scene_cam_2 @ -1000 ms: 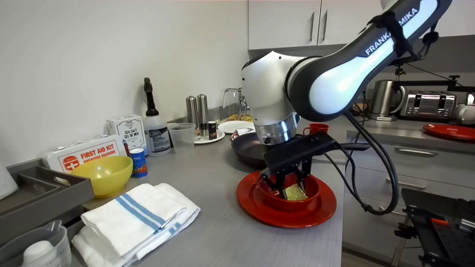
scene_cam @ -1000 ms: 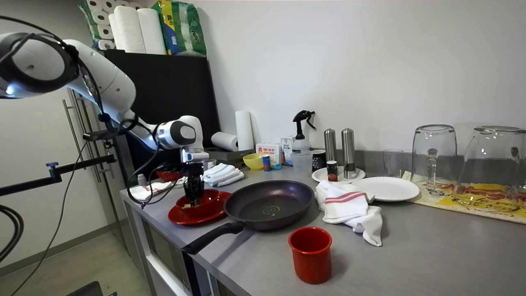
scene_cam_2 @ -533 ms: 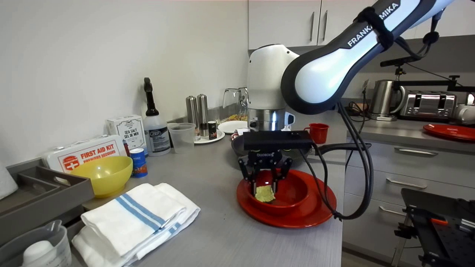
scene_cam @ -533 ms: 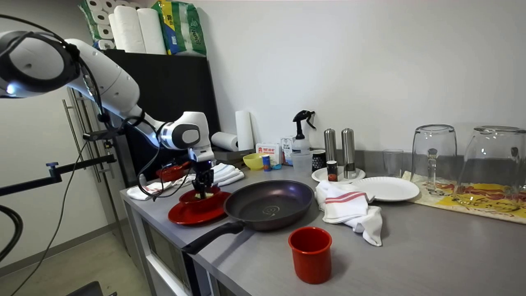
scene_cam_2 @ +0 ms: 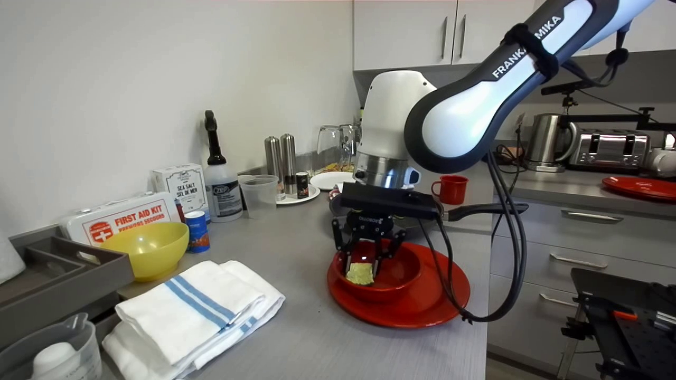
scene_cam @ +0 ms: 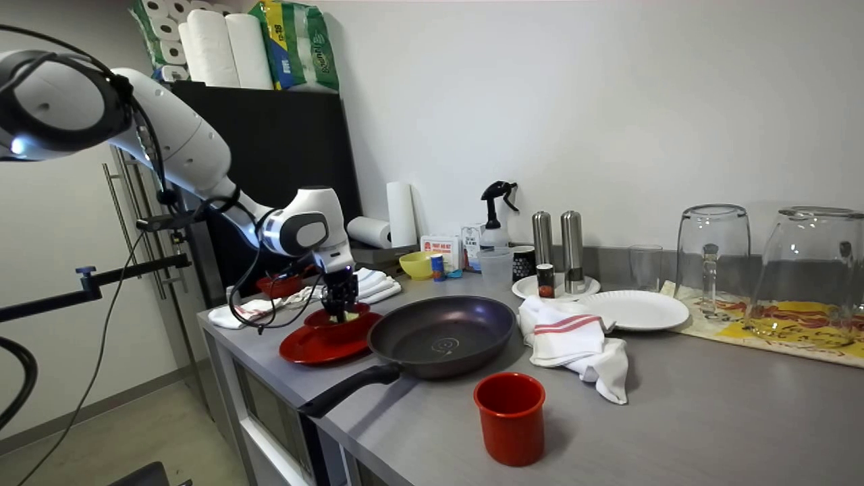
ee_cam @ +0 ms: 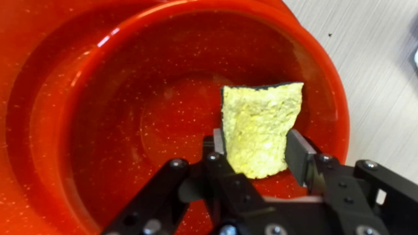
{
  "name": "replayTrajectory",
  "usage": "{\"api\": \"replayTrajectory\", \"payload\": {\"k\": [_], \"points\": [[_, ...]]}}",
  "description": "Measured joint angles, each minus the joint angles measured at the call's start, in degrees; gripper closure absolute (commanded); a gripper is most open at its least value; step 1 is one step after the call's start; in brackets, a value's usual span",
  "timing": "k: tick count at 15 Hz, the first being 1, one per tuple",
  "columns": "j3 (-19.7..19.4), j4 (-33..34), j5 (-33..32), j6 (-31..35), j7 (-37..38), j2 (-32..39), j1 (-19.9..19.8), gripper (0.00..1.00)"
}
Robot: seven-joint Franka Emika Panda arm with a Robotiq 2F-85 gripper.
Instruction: Use the sponge to wipe the red bowl
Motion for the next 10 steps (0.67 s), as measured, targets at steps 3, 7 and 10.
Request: {"api": "replayTrajectory", "payload": {"k": [3,7,10], "points": [[-0.4,-1.0,0.1,0.0,0.0,0.0,0.0,0.77],[-0.9,-1.8,0.2,-0.2,0.1,-0.2,-0.1,0.77],[-0.8,-1.6,0.3,-3.3,0.0,-0.6,-0.1,0.77]]}}
